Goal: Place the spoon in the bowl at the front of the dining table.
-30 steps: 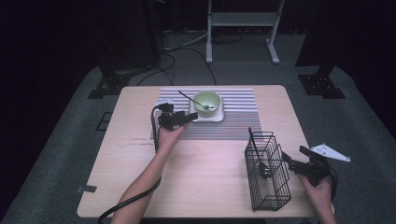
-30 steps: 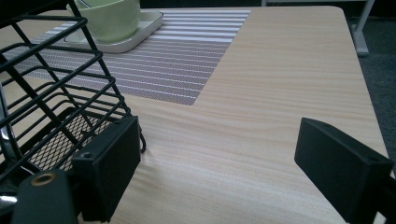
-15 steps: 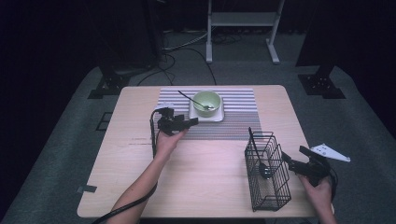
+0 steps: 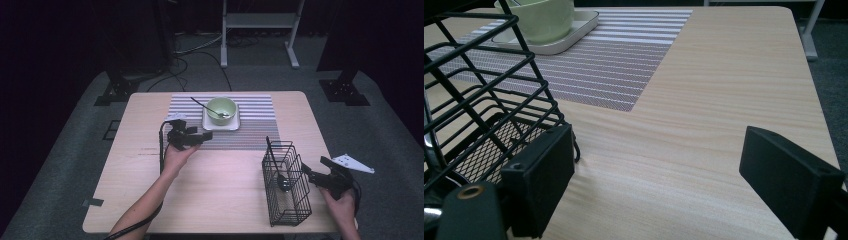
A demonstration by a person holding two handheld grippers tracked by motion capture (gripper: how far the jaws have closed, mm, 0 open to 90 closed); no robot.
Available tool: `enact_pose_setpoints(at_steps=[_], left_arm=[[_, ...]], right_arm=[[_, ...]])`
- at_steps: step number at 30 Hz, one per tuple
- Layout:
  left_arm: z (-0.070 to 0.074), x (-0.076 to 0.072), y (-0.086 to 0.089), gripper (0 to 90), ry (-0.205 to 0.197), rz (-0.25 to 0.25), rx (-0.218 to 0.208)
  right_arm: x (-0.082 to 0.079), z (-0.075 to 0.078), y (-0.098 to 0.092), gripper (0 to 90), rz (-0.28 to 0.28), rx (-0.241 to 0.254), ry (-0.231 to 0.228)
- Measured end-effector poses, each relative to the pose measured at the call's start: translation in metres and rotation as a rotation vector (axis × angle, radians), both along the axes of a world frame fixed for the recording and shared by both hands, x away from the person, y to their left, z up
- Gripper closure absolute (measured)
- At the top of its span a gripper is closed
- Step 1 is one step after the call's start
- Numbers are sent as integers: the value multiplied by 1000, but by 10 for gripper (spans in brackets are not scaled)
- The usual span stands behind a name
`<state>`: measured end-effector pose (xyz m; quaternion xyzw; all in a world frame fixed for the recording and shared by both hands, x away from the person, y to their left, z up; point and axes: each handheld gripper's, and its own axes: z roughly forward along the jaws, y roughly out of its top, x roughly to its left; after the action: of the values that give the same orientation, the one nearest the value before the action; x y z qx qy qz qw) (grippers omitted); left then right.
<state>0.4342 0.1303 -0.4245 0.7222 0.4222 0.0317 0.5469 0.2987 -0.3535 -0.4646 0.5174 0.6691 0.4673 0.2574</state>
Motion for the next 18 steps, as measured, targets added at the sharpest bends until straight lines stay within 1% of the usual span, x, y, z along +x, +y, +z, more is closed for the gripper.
enact_pose_setpoints(at_steps=[4,7,18], left_arm=[[0,-6,-2,96,-6,-18,16],[0,-10,-3,96,-9,-31,19],[3,-25,-4,96,-26,-64,18]], right_arm=[[0,0,0,133,2,0,0],[0,0,0,133,1,-1,2],[0,0,1,133,2,-4,2]])
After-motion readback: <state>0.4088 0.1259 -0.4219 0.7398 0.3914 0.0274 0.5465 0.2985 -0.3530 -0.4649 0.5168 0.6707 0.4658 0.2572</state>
